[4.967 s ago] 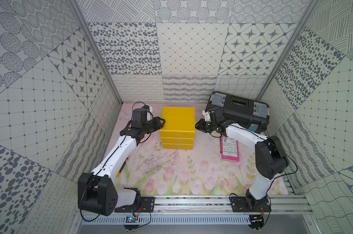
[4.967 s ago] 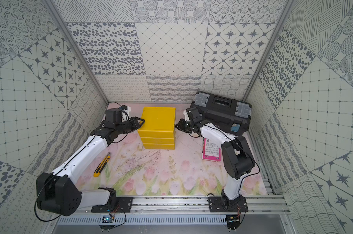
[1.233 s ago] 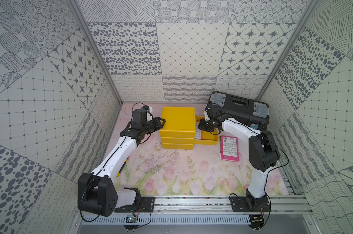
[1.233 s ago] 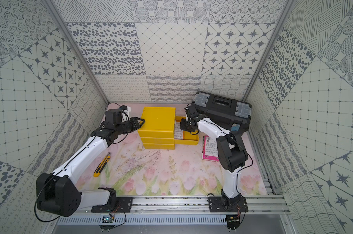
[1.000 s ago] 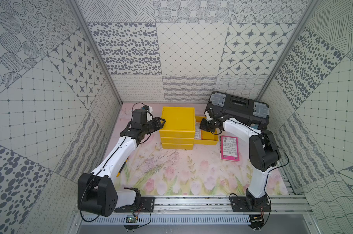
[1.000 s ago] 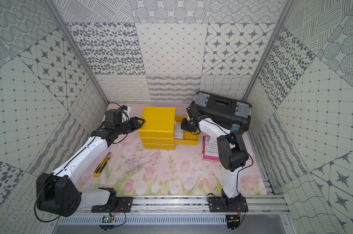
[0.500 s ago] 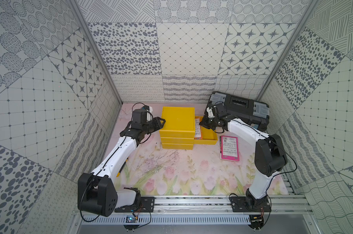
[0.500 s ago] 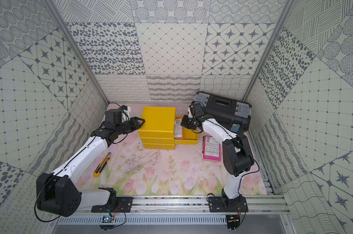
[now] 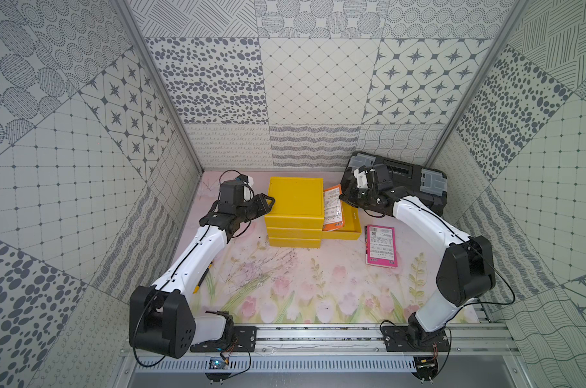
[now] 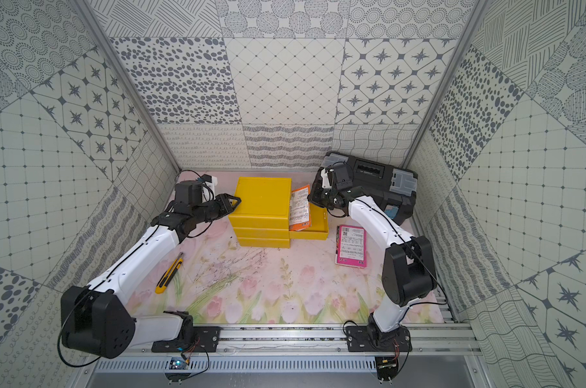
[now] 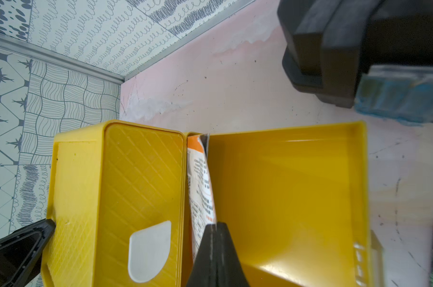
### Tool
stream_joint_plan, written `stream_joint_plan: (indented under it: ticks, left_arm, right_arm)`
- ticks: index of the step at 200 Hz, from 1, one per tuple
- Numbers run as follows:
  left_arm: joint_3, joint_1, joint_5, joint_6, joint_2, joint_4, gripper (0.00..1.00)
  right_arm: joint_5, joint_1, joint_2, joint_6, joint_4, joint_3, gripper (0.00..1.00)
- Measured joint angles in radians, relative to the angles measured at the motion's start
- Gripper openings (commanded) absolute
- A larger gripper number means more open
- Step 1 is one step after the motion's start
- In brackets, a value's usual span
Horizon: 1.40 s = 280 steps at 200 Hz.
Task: Take the seed bags out of the drawer
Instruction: Adjust the seed packet in the drawer.
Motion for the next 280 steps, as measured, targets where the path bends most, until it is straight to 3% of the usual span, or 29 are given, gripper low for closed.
stream_joint_plan:
  ticks: [74, 105, 139, 280]
  left_arm:
    - [0.0, 0.0, 0.0, 0.0, 0.0, 0.0, 0.4]
    - [0.0, 0.0, 0.0, 0.0, 0.0, 0.0, 0.4]
    - [0.001, 0.0, 0.0, 0.0, 0.0, 0.0, 0.4]
    - [0.001, 0.0, -0.001, 0.0, -0.001, -0.001, 0.4]
  right_arm:
    - [-0.021, -0.019, 0.036, -0.029, -0.006, -0.011, 0.0]
    - [-0.026, -0.019, 0.094, -0.029, -0.006, -0.016, 0.25]
    - [-0.017, -0.015, 0.107, -0.048, -0.005, -0.019, 0.41]
    - [0.195, 0.077, 0.113, -0.128, -0.09, 0.002, 0.42]
